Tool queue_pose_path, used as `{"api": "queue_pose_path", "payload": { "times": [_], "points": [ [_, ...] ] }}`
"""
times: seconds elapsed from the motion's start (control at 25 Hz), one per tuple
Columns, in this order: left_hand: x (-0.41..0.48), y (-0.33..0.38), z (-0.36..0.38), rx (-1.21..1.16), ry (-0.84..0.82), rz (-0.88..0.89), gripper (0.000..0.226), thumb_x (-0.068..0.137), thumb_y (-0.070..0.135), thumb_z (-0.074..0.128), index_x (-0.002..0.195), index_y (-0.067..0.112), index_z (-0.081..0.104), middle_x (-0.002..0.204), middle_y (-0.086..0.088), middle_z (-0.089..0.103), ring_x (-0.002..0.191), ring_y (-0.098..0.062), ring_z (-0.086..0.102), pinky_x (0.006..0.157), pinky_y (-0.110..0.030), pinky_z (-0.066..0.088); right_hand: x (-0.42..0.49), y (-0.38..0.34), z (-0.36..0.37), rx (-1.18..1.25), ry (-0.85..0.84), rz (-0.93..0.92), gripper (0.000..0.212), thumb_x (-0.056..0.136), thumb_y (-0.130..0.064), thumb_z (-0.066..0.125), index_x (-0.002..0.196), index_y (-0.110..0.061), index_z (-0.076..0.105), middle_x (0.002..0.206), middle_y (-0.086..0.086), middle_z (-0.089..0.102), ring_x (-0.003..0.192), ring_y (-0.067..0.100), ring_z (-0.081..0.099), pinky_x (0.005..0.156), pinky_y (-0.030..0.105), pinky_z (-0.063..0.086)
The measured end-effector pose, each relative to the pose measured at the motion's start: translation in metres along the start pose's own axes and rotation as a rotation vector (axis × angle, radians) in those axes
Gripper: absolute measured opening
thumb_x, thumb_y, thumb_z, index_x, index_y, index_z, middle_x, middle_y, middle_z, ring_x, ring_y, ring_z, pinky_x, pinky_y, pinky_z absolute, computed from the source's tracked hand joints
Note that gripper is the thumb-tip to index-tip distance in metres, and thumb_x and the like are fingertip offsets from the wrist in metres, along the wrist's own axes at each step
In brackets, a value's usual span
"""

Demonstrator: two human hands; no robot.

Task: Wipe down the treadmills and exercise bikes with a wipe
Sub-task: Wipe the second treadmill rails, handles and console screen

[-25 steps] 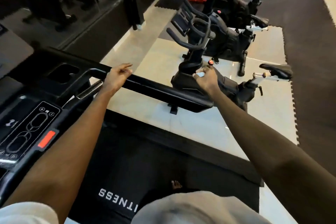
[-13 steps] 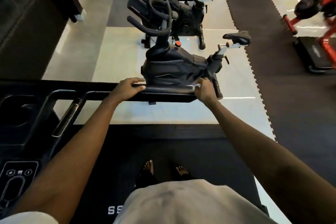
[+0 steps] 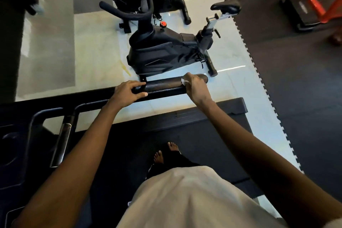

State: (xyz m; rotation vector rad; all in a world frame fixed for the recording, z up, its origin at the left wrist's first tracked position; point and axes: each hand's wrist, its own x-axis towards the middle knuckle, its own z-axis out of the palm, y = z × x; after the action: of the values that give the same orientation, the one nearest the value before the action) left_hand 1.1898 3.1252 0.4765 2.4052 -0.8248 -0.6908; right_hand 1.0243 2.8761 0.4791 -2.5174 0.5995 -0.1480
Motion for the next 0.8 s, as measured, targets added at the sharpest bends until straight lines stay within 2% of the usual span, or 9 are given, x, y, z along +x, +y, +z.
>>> {"api": "queue_pose_path", "payload": {
  "times": [0.16, 0.28, 0.4, 0.48, 0.6, 0.68, 0.8],
  "points": [
    [0.001, -0.002, 0.005, 0.025, 0.019, -0.001, 0.053, 0.083, 0.054, 0.075, 0.132, 0.038, 0.063, 0.14, 0.001, 0.059, 0.132, -0.022, 0.051, 0.115, -0.046, 0.033, 0.004, 0.034, -0.007, 0.016, 0.13, 0.187, 0.021, 0.098, -0.01, 0.052, 0.096, -0.006, 0.072, 0.108, 0.012, 0.057, 0.084, 0.024, 0.059, 0.082, 0.033, 0.054],
    [0.002, -0.005, 0.008, 0.068, 0.053, 0.0, 0.054, 0.083, 0.06, 0.071, 0.133, 0.043, 0.06, 0.143, 0.002, 0.057, 0.136, -0.021, 0.048, 0.115, -0.048, 0.03, 0.011, 0.007, 0.006, -0.016, 0.075, 0.088, 0.024, 0.096, -0.004, 0.049, 0.097, -0.004, 0.074, 0.103, 0.015, 0.064, 0.092, 0.027, 0.059, 0.086, 0.032, 0.052],
    [0.005, -0.001, 0.012, 0.136, 0.076, -0.014, 0.055, 0.084, 0.06, 0.07, 0.135, 0.043, 0.058, 0.145, 0.005, 0.055, 0.137, -0.019, 0.044, 0.111, -0.044, 0.027, 0.006, -0.022, 0.017, 0.008, -0.033, -0.035, 0.025, 0.1, -0.009, 0.047, 0.105, -0.006, 0.072, 0.11, 0.014, 0.063, 0.096, 0.028, 0.058, 0.082, 0.029, 0.047],
    [0.008, 0.003, 0.018, 0.158, 0.089, -0.004, 0.056, 0.085, 0.059, 0.069, 0.137, 0.041, 0.058, 0.146, 0.005, 0.054, 0.137, -0.021, 0.044, 0.11, -0.043, 0.027, 0.006, -0.02, 0.013, 0.01, -0.037, -0.057, 0.024, 0.101, -0.013, 0.05, 0.108, -0.008, 0.072, 0.113, 0.01, 0.064, 0.099, 0.026, 0.059, 0.081, 0.026, 0.045],
    [0.011, 0.008, 0.029, 0.129, 0.07, 0.058, 0.054, 0.089, 0.052, 0.068, 0.14, 0.037, 0.057, 0.148, 0.002, 0.053, 0.139, -0.023, 0.042, 0.113, -0.043, 0.023, 0.009, 0.007, -0.001, 0.016, 0.048, 0.086, 0.021, 0.096, -0.013, 0.056, 0.104, -0.011, 0.075, 0.114, 0.008, 0.066, 0.102, 0.024, 0.062, 0.086, 0.032, 0.053],
    [0.009, 0.01, 0.035, 0.105, 0.09, 0.079, 0.05, 0.09, 0.048, 0.069, 0.138, 0.036, 0.059, 0.146, 0.0, 0.054, 0.138, -0.024, 0.043, 0.114, -0.045, 0.023, 0.007, 0.016, -0.005, 0.016, 0.104, 0.192, 0.019, 0.094, -0.014, 0.058, 0.102, -0.01, 0.075, 0.114, 0.007, 0.066, 0.098, 0.023, 0.063, 0.083, 0.034, 0.055],
    [0.01, 0.009, 0.042, 0.126, 0.158, 0.099, 0.048, 0.088, 0.051, 0.069, 0.133, 0.035, 0.064, 0.141, 0.0, 0.059, 0.134, -0.025, 0.048, 0.111, -0.045, 0.026, 0.012, -0.009, 0.005, -0.017, 0.056, 0.155, 0.02, 0.097, -0.02, 0.057, 0.099, -0.007, 0.072, 0.105, 0.009, 0.063, 0.086, 0.017, 0.056, 0.071, 0.027, 0.047]
  ]
}}
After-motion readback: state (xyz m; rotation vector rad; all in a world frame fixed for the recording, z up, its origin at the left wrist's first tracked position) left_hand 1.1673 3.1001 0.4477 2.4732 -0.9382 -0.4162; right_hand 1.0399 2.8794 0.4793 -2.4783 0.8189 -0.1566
